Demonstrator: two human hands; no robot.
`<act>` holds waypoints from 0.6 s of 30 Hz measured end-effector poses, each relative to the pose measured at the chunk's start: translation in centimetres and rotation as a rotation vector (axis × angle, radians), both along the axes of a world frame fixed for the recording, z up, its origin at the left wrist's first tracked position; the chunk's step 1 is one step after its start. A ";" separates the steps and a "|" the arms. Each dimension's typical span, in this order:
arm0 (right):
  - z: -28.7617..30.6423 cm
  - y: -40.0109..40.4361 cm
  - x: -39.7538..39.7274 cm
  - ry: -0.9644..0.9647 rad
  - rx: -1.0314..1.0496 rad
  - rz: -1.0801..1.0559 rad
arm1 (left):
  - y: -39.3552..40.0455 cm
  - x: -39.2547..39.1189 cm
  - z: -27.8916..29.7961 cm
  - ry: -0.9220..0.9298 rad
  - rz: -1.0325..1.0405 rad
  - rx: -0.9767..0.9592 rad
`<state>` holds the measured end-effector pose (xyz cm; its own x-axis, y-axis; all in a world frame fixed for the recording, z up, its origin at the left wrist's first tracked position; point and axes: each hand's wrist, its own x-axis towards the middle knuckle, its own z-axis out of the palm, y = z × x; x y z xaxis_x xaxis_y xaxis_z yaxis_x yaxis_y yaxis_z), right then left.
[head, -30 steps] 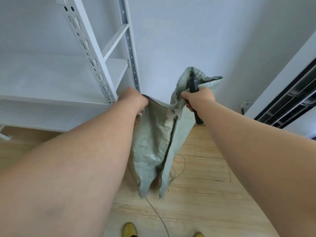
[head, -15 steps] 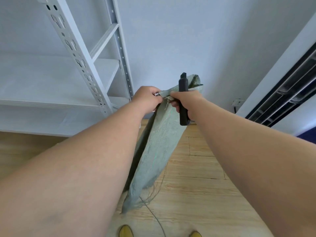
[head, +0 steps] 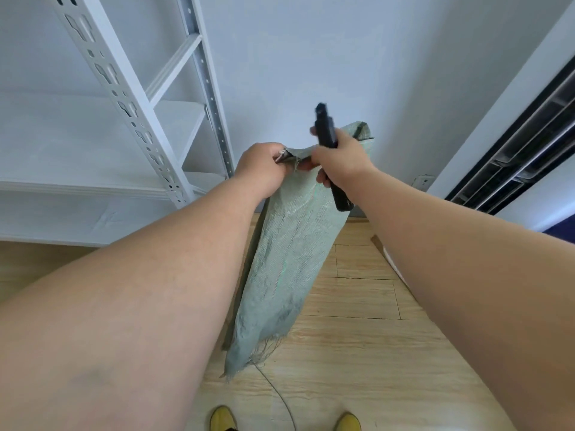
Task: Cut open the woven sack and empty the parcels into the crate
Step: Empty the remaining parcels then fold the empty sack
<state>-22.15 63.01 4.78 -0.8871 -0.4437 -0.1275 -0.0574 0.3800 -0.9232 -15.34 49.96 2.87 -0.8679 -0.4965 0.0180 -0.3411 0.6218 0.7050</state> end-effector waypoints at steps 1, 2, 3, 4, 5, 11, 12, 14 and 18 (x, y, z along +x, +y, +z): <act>0.0 0.0 0.0 0.023 0.070 0.071 | -0.1 -0.2 0.1 0.030 -0.014 0.028; 0.0 0.0 -0.1 0.057 0.135 0.102 | 0.0 -0.3 0.3 0.068 -0.029 0.053; -0.1 0.0 -0.1 0.092 0.172 0.095 | 0.1 -0.4 0.3 0.116 -0.037 0.093; -0.1 0.0 -0.2 0.118 0.175 0.063 | 0.2 -0.4 0.3 0.160 -0.038 0.157; -0.1 0.2 -0.4 0.127 0.153 0.022 | 0.3 -0.2 0.1 0.173 -0.039 0.215; -0.1 2.5 -1.8 -0.081 -0.100 -0.117 | 1.6 1.6 -6.0 -0.457 -0.084 -0.019; -0.3 2.9 -2.0 -0.102 -0.139 -0.143 | 2.3 1.7 -7.2 -0.447 -0.041 0.141; -0.7 4.0 -2.6 -0.137 -0.214 -0.206 | 4.2 1.1 -9.2 -0.353 0.072 0.535; -1.6 7.1 -4.2 -0.123 -0.208 -0.336 | 5.7 -1.9 -11.7 -0.291 0.151 0.644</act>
<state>-26.31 70.07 3.15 -0.9708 -0.1590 -0.1794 0.1534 0.1634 -0.9746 -17.23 55.66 -8.85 -0.7138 -0.4456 -0.5403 -0.6205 0.0447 0.7829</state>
